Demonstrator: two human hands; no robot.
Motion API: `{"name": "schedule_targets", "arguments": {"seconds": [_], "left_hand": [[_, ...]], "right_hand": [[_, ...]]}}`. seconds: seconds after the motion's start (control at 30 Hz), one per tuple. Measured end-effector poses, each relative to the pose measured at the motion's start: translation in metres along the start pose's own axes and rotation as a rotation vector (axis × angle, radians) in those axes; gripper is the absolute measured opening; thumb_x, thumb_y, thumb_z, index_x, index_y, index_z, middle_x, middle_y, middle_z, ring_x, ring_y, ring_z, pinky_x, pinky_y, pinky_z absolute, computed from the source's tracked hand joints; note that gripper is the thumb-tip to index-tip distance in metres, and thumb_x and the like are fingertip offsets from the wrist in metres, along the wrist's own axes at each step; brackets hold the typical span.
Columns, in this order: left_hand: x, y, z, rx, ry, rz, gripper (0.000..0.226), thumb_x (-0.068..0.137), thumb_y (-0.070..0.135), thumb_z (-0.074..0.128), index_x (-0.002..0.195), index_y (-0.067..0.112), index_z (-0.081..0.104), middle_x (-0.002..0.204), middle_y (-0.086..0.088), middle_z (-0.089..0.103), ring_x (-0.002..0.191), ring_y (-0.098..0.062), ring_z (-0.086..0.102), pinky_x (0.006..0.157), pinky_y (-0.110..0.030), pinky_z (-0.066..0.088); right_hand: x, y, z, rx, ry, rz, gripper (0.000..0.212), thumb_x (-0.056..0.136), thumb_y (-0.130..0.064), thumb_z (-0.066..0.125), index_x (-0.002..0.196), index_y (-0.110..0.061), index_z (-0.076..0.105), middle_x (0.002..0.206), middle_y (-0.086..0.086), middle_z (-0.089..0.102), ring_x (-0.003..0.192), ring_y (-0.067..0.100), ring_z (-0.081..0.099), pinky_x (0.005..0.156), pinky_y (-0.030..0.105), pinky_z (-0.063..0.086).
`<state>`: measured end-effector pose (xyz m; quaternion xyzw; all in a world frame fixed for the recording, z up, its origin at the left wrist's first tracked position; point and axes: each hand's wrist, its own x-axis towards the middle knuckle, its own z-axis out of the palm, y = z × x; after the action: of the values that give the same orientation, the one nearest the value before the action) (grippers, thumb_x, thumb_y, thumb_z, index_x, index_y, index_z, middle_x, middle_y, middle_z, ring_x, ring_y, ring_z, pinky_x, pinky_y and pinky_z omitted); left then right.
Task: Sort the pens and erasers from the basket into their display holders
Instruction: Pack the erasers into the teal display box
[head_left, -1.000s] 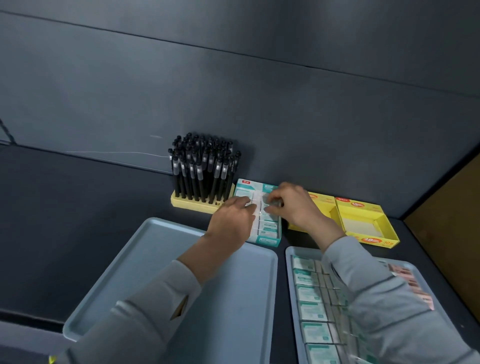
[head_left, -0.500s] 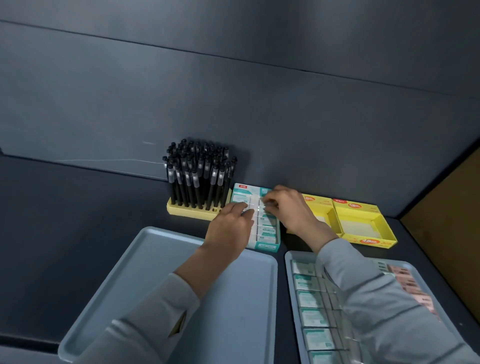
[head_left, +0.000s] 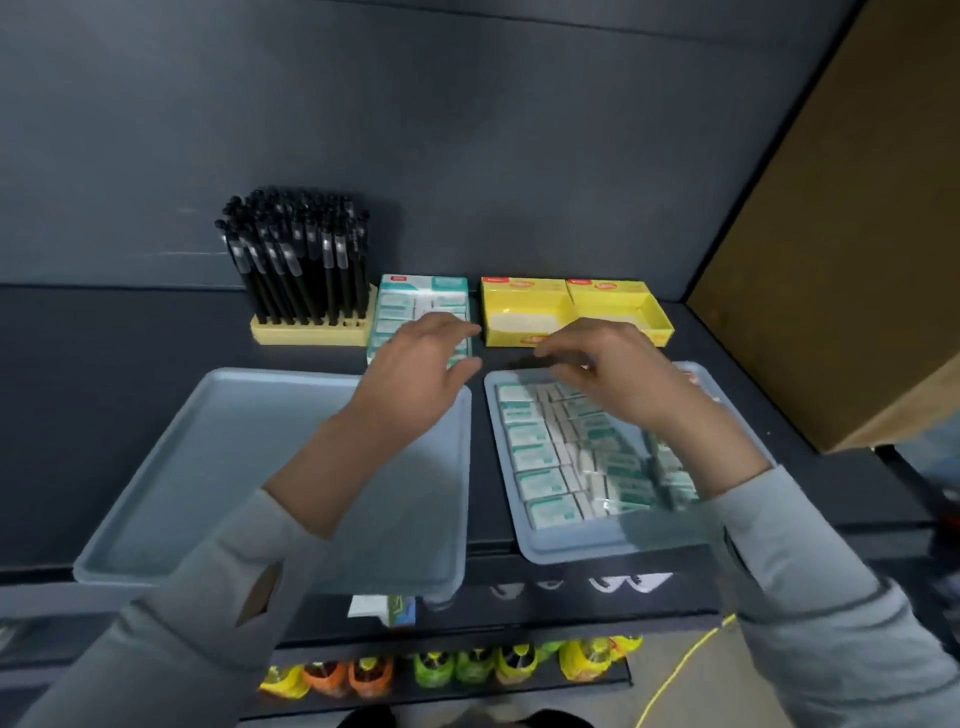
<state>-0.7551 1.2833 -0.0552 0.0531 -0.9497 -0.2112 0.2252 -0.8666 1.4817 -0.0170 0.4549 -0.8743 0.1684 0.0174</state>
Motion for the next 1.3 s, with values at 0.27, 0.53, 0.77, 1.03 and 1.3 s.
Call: {"name": "schedule_targets", "arguments": {"seconds": [0.27, 0.53, 0.77, 1.03, 1.3], "left_hand": [[-0.076, 0.086, 0.046, -0.083, -0.242, -0.024, 0.074, 0.079, 0.053, 0.072, 0.141, 0.022, 0.048, 0.148, 0.002, 0.04, 0.136, -0.016, 0.032, 0.109, -0.02, 0.019], [-0.091, 0.102, 0.055, 0.088, -0.17, -0.102, 0.058, 0.085, 0.039, 0.071, 0.135, 0.014, 0.056, 0.141, -0.002, 0.049, 0.131, -0.02, 0.041, 0.109, -0.031, 0.034], [-0.074, 0.104, 0.052, 0.223, -0.217, -0.087, 0.068, 0.084, 0.062, 0.044, 0.114, 0.004, 0.066, 0.105, -0.014, 0.067, 0.095, -0.035, 0.061, 0.085, -0.042, 0.05], [-0.068, 0.104, 0.055, 0.37, -0.278, -0.042, 0.047, 0.081, 0.043, 0.042, 0.08, 0.005, 0.07, 0.075, -0.011, 0.066, 0.063, -0.03, 0.06, 0.062, -0.032, 0.053], [-0.063, 0.102, 0.062, 0.446, -0.28, -0.094, 0.071, 0.059, 0.054, 0.084, 0.095, -0.005, 0.068, 0.078, -0.021, 0.063, 0.068, -0.035, 0.058, 0.067, -0.038, 0.052]], "right_hand": [[-0.083, 0.027, -0.002, 0.123, -0.332, 0.152, 0.062, 0.076, -0.054, 0.075, 0.13, -0.027, 0.061, 0.124, -0.006, 0.061, 0.11, 0.014, 0.054, 0.093, 0.03, 0.044], [-0.075, 0.025, 0.0, -0.046, -0.381, 0.03, 0.067, 0.074, -0.04, 0.082, 0.133, -0.021, 0.057, 0.123, 0.002, 0.054, 0.117, 0.022, 0.047, 0.094, 0.035, 0.042], [-0.053, 0.023, -0.01, -0.084, -0.346, -0.024, 0.052, 0.084, -0.037, 0.072, 0.132, -0.022, 0.056, 0.127, 0.004, 0.054, 0.117, 0.024, 0.05, 0.091, 0.032, 0.041], [-0.053, 0.027, -0.017, -0.15, -0.605, -0.038, 0.092, 0.075, -0.058, 0.075, 0.148, -0.019, 0.035, 0.149, 0.002, 0.038, 0.132, 0.023, 0.041, 0.109, 0.037, 0.037], [-0.048, 0.022, -0.007, -0.245, -0.566, -0.048, 0.085, 0.065, -0.04, 0.088, 0.135, -0.014, 0.048, 0.13, 0.005, 0.046, 0.119, 0.025, 0.046, 0.094, 0.035, 0.043]]}}
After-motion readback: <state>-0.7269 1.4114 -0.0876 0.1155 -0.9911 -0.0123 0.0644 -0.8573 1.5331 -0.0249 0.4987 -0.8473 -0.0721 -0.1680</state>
